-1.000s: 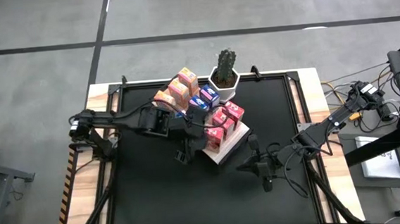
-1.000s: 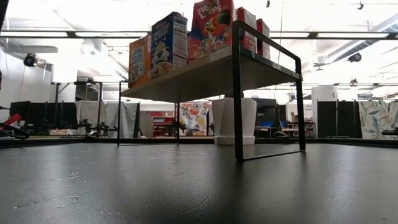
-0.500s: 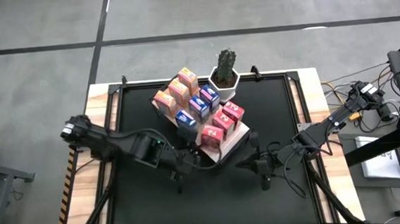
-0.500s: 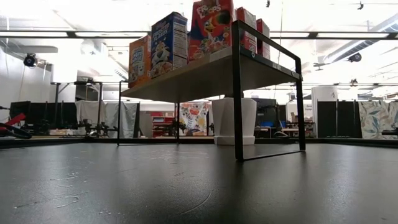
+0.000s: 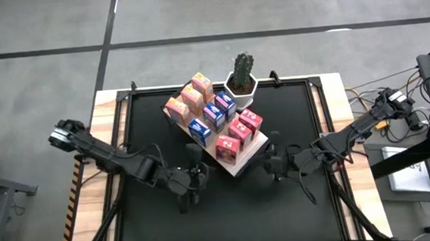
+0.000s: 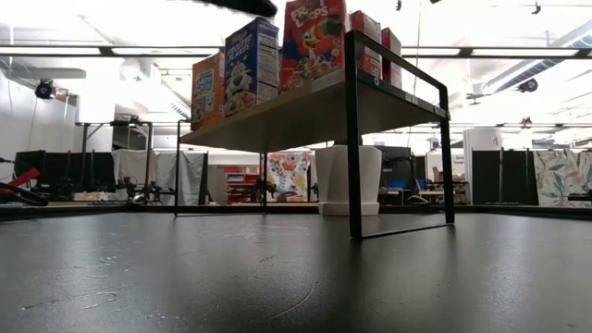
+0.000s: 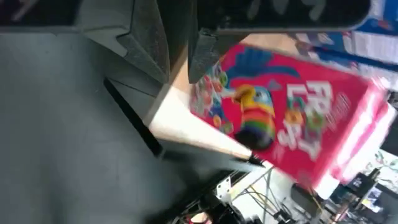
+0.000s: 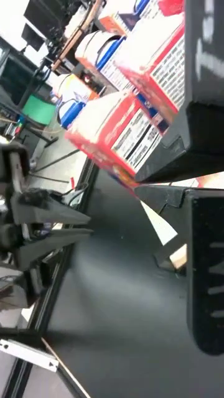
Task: Stack cereal on shelf
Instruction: Put the red cereal box on the shelf aligned with the other red cereal boxes
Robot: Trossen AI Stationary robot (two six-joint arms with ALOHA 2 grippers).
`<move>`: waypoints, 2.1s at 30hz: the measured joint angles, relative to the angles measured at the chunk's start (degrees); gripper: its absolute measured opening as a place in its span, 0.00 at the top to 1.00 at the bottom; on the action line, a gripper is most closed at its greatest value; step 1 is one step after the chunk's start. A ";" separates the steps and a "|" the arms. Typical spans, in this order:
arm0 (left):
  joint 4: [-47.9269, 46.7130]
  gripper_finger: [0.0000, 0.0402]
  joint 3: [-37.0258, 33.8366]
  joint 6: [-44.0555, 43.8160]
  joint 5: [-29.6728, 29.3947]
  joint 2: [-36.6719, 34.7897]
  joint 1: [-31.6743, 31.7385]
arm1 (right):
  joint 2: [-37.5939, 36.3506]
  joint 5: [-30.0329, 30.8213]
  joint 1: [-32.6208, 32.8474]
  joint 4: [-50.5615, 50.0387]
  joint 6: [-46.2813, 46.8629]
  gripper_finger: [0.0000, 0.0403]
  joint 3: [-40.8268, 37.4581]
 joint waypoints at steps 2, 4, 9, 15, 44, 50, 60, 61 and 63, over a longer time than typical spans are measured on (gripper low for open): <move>4.35 0.90 -3.72 0.03 -0.23 -0.78 0.00 | 0.00 0.02 -0.10 0.03 -0.22 0.98 0.00; 10.99 0.91 -7.26 0.50 -0.25 -1.78 0.00 | 0.03 -0.02 -0.06 0.78 -0.42 0.98 0.00; 29.28 0.91 -15.69 4.81 -0.28 -3.07 0.00 | 0.03 0.02 -0.03 5.44 -0.42 0.98 0.02; 43.48 0.91 -22.22 7.52 -0.86 -3.54 0.60 | 0.05 0.02 -2.38 4.88 -0.02 0.98 2.04; 45.35 0.91 -23.61 8.55 -2.17 -3.60 2.12 | 4.17 -6.73 -11.11 -5.36 -5.50 0.98 12.52; 45.44 0.91 -23.61 8.83 -2.13 -4.31 2.12 | 8.91 -6.54 -11.16 -2.02 -5.51 0.98 12.55; 45.31 0.91 -24.06 8.44 -2.04 -4.31 2.12 | 13.71 -6.08 -11.67 -12.87 -1.60 0.98 23.07; 45.33 0.91 -24.10 8.43 -2.03 -4.31 2.13 | 14.41 -6.11 -11.84 -15.41 -0.89 0.98 24.82; 45.33 0.91 -24.31 8.42 -2.00 -4.31 2.19 | 15.98 -6.08 -12.24 -21.93 0.11 0.98 28.49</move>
